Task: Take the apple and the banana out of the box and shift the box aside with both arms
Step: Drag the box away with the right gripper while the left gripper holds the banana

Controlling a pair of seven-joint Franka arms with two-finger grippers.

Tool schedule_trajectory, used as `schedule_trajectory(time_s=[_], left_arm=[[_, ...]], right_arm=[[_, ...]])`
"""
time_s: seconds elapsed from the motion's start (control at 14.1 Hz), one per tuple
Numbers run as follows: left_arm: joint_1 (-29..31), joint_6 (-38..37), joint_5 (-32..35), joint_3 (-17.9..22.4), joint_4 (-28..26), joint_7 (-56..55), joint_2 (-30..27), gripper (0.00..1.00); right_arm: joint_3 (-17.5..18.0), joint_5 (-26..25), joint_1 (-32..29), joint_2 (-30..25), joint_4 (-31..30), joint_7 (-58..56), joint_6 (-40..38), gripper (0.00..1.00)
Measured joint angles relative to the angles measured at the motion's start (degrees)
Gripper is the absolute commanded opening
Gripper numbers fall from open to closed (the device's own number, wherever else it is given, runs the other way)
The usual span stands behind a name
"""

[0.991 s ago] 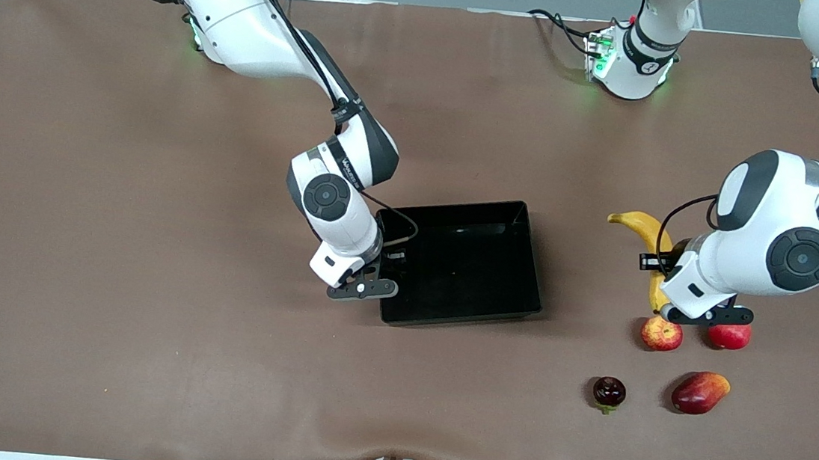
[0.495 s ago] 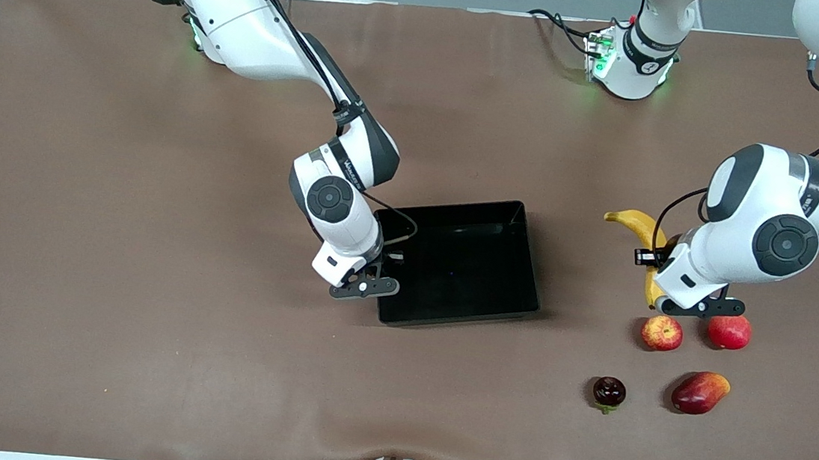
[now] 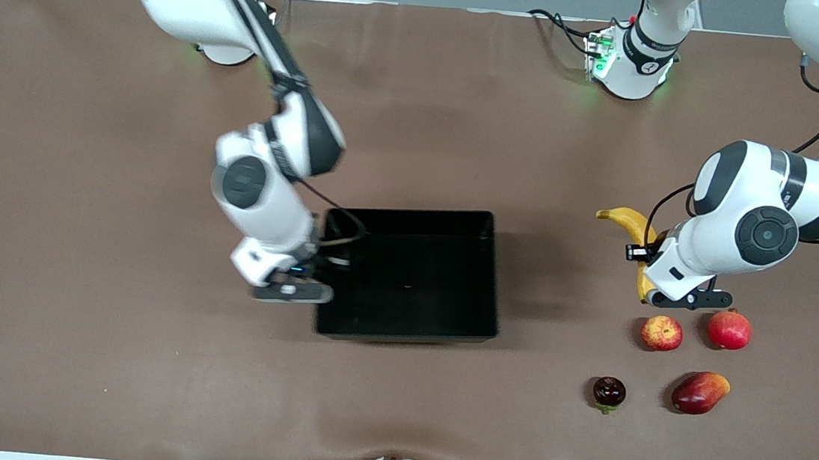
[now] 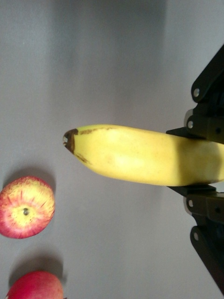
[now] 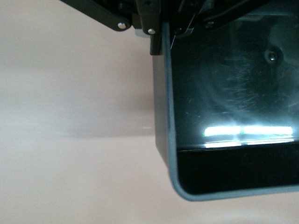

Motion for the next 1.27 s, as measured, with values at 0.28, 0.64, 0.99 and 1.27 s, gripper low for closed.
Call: schedule_trajectory(time_s=[0.28, 0.64, 0.99, 1.27], left_arm=[[0.0, 0.0, -0.3, 0.0, -0.6, 0.0, -0.9, 0.0], [0.0, 0.0, -0.4, 0.0, -2.2, 0.2, -0.9, 0.0], [0.0, 0.0, -0.4, 0.0, -2.7, 0.8, -0.9, 0.0], [0.0, 0.1, -1.8, -0.1, -2.8, 1.1, -0.9, 0.0]], right_arm=[[-0.1, -0.2, -11.9, -10.3, -9.0, -12.5, -7.9, 0.0], [-0.1, -0.2, -27.3, -13.4, -10.7, -28.5, -14.5, 0.0], [-0.1, -0.3, -37.3, -13.3, -12.0, -34.2, -14.1, 0.0], [-0.1, -0.4, -43.0, -10.8, -13.1, -41.1, -8.3, 0.0]])
